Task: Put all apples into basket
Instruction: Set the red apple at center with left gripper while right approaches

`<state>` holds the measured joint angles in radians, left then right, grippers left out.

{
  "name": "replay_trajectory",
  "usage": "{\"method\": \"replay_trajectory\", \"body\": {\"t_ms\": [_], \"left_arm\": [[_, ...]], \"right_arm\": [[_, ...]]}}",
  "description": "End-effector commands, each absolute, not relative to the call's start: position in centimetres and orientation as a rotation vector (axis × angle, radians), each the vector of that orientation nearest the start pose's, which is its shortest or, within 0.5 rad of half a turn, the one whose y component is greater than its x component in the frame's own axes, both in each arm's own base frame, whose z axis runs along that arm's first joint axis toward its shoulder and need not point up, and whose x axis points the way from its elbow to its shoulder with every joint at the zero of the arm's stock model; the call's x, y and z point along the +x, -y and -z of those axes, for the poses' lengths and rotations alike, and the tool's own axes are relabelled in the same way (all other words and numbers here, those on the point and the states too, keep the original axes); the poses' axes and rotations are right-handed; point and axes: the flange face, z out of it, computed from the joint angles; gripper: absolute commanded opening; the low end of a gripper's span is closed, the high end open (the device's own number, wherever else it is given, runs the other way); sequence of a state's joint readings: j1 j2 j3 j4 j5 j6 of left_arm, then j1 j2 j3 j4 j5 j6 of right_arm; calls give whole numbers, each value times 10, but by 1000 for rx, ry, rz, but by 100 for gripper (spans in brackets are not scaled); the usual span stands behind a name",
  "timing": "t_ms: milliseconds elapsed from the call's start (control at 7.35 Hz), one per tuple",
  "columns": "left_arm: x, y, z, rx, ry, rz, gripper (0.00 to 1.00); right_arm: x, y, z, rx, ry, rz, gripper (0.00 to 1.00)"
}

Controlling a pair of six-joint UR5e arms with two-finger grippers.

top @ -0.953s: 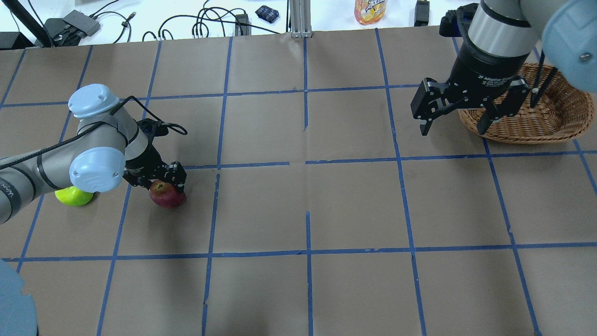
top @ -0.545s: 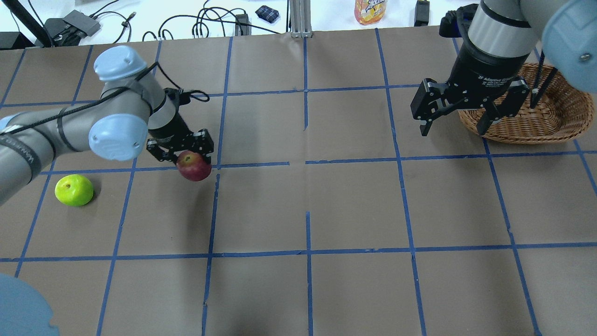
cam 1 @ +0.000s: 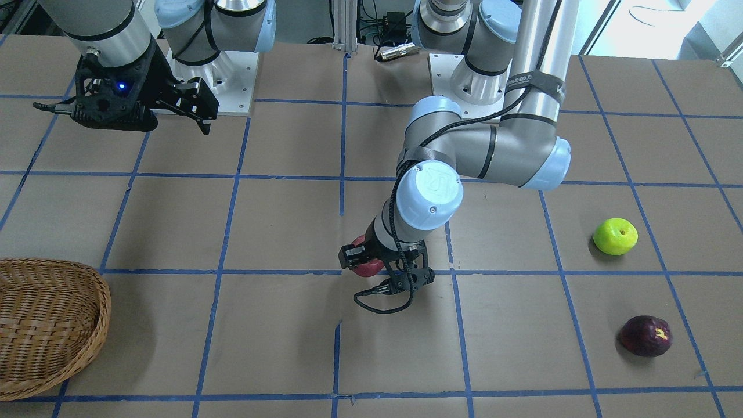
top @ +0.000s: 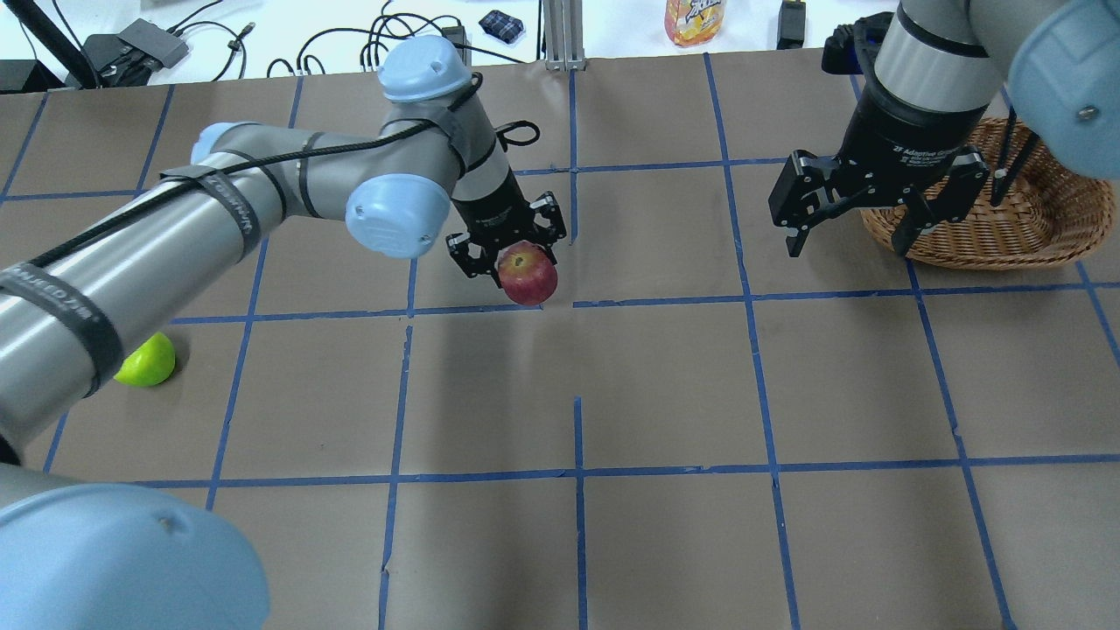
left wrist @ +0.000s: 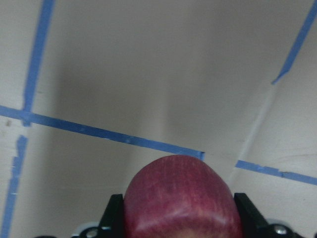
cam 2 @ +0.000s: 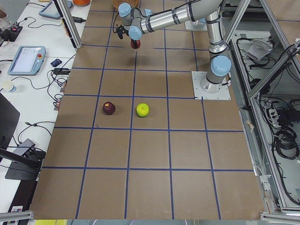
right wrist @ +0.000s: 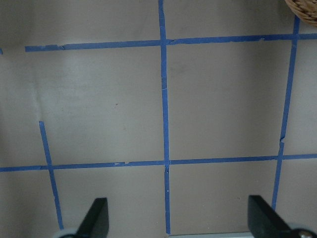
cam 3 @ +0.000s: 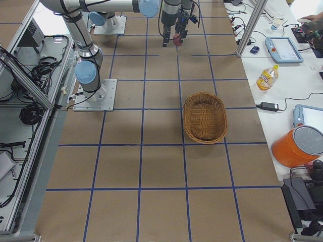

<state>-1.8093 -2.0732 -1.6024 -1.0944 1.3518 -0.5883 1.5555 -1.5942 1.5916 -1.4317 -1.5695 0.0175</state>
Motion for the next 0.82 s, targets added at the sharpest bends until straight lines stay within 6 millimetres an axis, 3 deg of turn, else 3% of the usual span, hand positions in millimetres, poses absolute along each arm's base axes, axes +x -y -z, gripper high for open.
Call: {"method": "replay_trajectory", "body": {"t_ms": [0,136,272,408,681], "left_arm": [[-332,575,-184,-685,-3255,-180,58],[-333,579,-202,-650,-3280,-127,100],[-328,581,-222,-656,-3286,-98,100],[-319,586,-258,-621,-3295,24,100],[-255,594,-321,-475,-3272,38,100]], "right_arm": [[127,473,-472,54,-3121,-218,100],[126,483,-463,58,-3126,-219,100],[125,495,-443,61,-3124,-281,100],[126,505,-426,59,-3116,-331,100],[127,529,-419,59,-3116,-192,100]]}}
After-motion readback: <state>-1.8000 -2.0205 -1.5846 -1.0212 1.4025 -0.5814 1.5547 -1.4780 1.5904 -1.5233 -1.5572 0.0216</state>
